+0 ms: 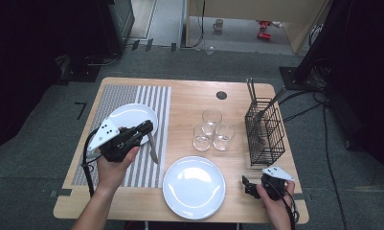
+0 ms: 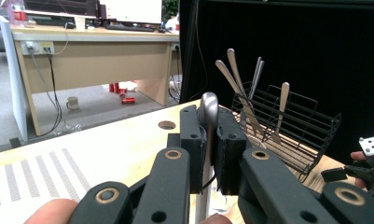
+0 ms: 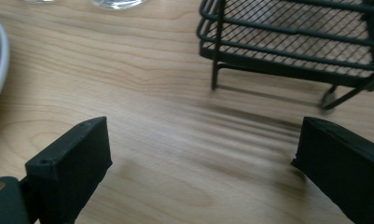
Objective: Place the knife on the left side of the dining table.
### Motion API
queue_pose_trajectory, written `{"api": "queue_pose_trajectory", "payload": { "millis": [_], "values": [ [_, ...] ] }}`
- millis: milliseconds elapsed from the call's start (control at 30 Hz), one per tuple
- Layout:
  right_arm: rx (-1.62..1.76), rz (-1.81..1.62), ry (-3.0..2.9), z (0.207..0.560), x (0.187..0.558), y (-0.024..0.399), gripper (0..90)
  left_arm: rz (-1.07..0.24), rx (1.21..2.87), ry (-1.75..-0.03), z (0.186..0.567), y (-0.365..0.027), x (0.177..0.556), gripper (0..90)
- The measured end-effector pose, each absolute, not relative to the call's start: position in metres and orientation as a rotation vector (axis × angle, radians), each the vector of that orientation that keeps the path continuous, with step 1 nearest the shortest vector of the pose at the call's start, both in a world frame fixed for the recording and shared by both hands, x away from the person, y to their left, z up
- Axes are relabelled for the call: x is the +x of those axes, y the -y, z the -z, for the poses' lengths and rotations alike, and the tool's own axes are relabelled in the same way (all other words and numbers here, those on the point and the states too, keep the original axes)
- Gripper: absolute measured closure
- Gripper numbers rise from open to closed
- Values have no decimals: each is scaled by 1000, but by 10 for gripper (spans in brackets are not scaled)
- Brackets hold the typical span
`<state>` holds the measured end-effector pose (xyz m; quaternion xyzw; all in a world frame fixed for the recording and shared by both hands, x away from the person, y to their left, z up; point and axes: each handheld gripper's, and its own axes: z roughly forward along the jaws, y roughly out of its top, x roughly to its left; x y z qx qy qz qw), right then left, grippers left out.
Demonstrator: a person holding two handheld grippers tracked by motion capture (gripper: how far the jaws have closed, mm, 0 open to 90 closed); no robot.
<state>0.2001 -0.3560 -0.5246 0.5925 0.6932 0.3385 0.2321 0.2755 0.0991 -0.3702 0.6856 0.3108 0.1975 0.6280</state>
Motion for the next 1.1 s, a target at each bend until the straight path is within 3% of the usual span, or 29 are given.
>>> {"api": "queue_pose_trajectory", "payload": {
  "millis": [1100],
  "values": [
    [1652, -821, -1912, 527, 205, 358, 0, -461, 1588, -753, 386, -99, 280, 852]
  ]
}}
